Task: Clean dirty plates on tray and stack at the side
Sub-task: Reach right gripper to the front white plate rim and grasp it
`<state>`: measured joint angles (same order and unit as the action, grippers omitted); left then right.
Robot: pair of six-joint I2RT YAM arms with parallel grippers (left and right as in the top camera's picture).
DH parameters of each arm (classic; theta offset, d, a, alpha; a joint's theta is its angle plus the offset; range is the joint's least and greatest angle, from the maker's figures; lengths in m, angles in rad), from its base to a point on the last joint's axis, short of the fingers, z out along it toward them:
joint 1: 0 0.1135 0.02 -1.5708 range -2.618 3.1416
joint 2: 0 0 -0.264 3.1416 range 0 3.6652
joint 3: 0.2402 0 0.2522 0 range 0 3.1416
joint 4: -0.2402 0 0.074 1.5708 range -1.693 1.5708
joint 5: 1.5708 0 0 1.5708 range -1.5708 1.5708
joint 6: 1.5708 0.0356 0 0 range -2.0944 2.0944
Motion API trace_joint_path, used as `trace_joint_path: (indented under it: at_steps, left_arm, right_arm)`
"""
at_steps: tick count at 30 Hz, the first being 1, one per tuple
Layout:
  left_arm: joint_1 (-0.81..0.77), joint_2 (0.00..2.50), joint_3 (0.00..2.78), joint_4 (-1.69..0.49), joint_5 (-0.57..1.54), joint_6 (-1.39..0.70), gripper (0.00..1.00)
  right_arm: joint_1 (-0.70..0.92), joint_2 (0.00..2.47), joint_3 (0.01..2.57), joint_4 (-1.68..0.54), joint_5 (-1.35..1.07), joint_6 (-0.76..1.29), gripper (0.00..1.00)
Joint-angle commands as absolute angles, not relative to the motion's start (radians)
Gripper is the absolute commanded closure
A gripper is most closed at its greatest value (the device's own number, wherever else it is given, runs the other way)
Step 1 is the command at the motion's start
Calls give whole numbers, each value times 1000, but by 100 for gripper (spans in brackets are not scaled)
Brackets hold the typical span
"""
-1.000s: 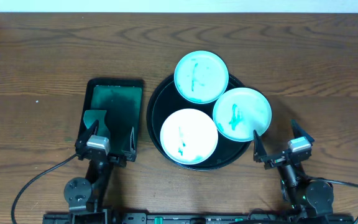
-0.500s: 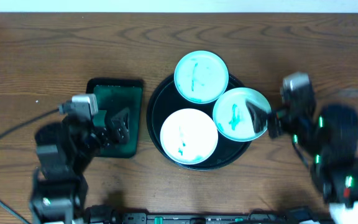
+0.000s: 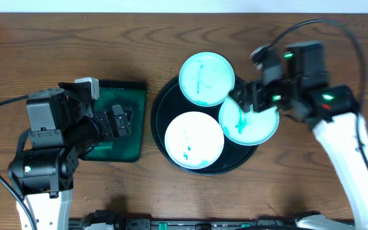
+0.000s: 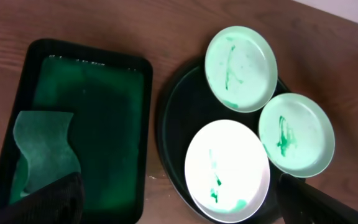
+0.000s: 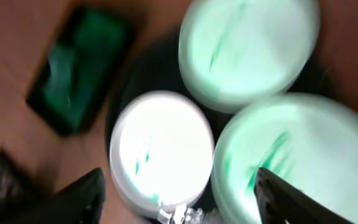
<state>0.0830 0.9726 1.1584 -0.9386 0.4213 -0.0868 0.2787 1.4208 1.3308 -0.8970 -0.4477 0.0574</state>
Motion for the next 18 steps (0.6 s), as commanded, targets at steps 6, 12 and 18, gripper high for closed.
trace_joint_path:
  at_steps: [6, 12, 18]
  left_arm:
    - [79, 973, 1180, -927, 445, -96, 2]
    - [79, 973, 1180, -942, 445, -96, 2]
    - [79, 973, 1180, -942, 445, -95, 2]
  right_arm:
    - [496, 1668, 1312, -1083, -301, 91, 53]
    - [539, 1816, 1312, -1116, -307, 180, 53]
    - [540, 1935, 1312, -1118, -252, 256, 56]
